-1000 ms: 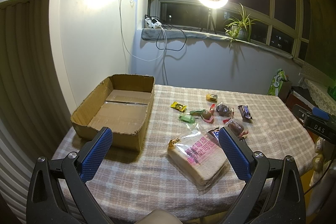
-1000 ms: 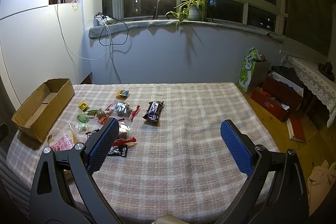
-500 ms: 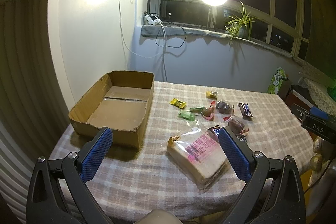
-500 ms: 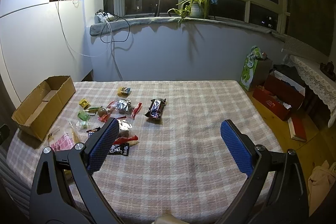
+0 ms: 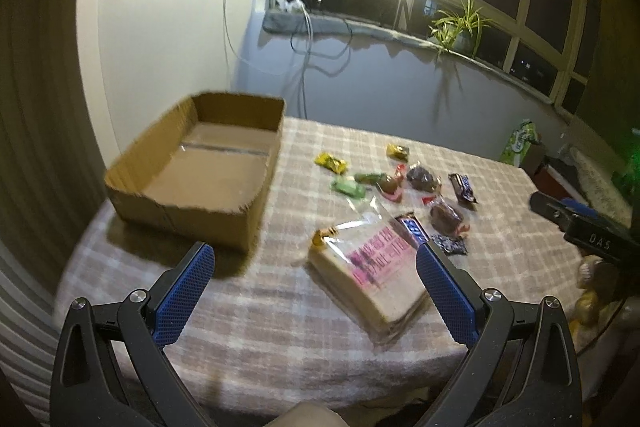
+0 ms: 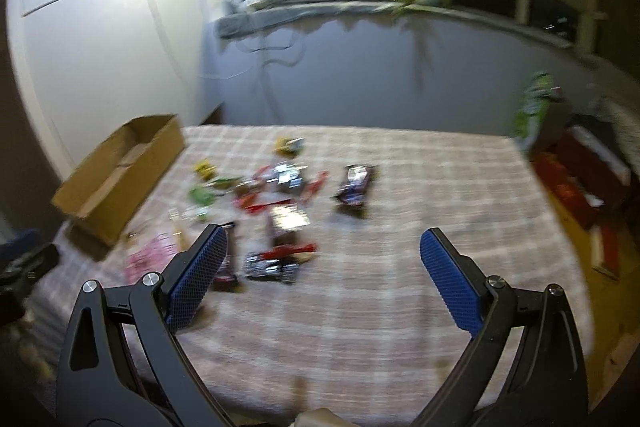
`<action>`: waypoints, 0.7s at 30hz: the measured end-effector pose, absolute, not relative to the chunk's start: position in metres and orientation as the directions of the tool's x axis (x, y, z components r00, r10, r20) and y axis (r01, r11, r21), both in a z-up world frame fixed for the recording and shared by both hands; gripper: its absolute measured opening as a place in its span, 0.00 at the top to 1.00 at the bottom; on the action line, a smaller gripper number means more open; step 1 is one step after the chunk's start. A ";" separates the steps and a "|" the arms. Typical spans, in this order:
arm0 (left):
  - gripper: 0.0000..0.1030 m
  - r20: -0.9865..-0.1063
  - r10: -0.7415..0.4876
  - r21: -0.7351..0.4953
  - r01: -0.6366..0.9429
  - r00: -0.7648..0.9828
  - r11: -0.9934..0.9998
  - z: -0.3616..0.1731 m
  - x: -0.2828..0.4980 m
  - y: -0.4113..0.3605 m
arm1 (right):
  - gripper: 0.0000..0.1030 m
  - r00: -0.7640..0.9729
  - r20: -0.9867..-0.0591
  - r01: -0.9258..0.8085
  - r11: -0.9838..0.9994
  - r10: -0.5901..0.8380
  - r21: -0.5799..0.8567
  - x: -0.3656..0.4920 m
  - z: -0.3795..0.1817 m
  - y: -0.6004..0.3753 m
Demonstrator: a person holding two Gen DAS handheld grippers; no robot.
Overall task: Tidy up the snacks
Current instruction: 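Move the right gripper to the bag of sliced toast and close on it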
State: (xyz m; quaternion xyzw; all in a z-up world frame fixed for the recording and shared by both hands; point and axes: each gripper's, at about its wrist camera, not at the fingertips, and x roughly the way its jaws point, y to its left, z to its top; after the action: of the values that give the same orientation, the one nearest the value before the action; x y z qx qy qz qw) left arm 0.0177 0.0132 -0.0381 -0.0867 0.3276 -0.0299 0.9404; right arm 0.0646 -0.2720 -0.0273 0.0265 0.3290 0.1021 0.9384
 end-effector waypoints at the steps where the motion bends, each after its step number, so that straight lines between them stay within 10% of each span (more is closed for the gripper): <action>1: 0.02 -0.617 -0.131 -0.201 0.005 0.776 0.980 -0.040 0.019 0.014 | 0.04 0.743 -0.620 -0.214 0.967 0.252 0.137 0.068 -0.029 -0.268; 16: 0.07 -0.677 -0.316 -0.372 0.061 0.665 0.926 -0.066 0.040 0.008 | 0.04 0.379 -0.696 -0.457 0.778 0.610 0.432 0.113 -0.060 -0.214; 21: 0.19 -0.691 -0.373 -0.423 0.072 0.619 0.903 -0.078 0.047 0.007 | 0.29 0.277 -0.716 -0.496 0.733 0.641 0.464 0.121 -0.067 -0.195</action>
State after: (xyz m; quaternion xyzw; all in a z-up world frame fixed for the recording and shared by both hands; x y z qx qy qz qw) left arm 0.0465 0.0069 -0.0778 -0.1802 0.4177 -0.1262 0.8816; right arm 0.1213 -0.1948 -0.0673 0.0746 0.4836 0.3574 0.7955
